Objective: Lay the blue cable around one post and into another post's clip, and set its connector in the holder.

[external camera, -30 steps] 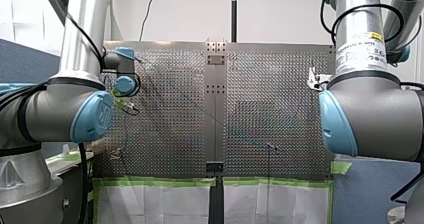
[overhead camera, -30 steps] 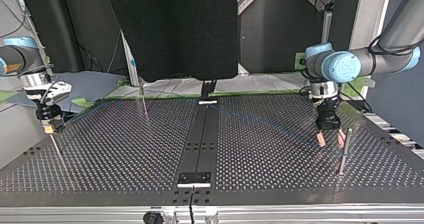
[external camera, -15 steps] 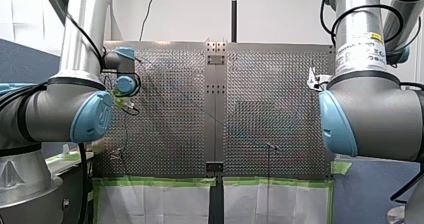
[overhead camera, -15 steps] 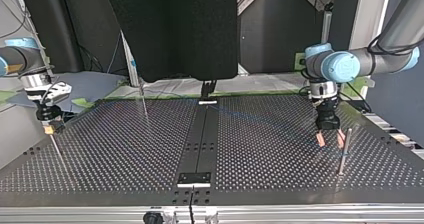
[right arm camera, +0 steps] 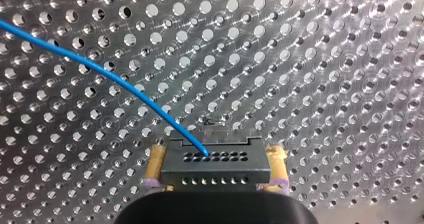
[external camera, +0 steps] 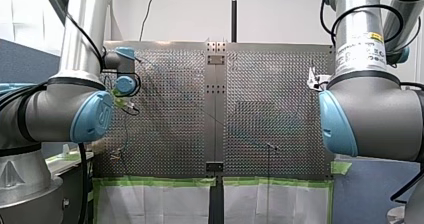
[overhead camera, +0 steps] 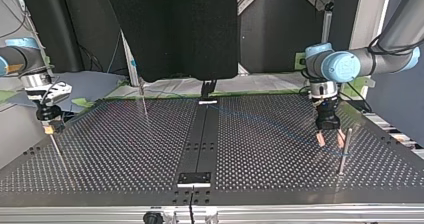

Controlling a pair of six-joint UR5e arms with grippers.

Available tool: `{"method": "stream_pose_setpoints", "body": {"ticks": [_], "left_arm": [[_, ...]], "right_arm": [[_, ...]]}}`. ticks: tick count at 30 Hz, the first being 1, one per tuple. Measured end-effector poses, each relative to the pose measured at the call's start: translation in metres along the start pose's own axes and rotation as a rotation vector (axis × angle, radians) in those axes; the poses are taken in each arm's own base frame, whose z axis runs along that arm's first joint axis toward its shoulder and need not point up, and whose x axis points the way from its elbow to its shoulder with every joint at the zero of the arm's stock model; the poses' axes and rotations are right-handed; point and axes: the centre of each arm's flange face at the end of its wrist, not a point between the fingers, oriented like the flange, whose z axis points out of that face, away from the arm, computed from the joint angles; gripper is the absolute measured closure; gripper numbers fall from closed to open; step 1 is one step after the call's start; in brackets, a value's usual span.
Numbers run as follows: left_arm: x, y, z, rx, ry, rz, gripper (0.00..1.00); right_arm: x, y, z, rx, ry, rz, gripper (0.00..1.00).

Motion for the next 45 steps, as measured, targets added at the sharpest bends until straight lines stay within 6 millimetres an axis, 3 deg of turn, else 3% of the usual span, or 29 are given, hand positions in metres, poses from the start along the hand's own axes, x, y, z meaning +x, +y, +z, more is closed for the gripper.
{"method": "stream_pose_setpoints", "body": {"ticks": [2, 3, 5, 30, 39, 45], "left_arm": [[0.000, 0.000, 0.000, 0.000, 0.000, 0.001, 0.00], [0.000, 0.000, 0.000, 0.000, 0.000, 0.001, 0.00], [0.000, 0.000, 0.000, 0.000, 0.000, 0.001, 0.00], [0.005, -0.002, -0.009, -0.045, 0.038, -0.020, 0.00], [-0.013, -0.026, -0.019, -0.060, 0.011, -0.035, 0.00], [-0.015, -0.029, -0.027, -0.100, 0.024, 0.007, 0.00]], "right_arm": [[0.000, 0.000, 0.000, -0.004, 0.000, 0.000, 0.24], [0.000, 0.000, 0.000, -0.008, 0.001, 0.000, 0.24], [0.001, 0.001, 0.000, -0.013, 0.004, -0.001, 0.01], [0.001, -0.007, 0.003, -0.003, 0.013, -0.006, 0.01], [0.001, -0.009, 0.004, 0.000, 0.013, -0.006, 0.01], [0.001, -0.010, 0.004, 0.001, 0.013, -0.006, 0.01]]}}
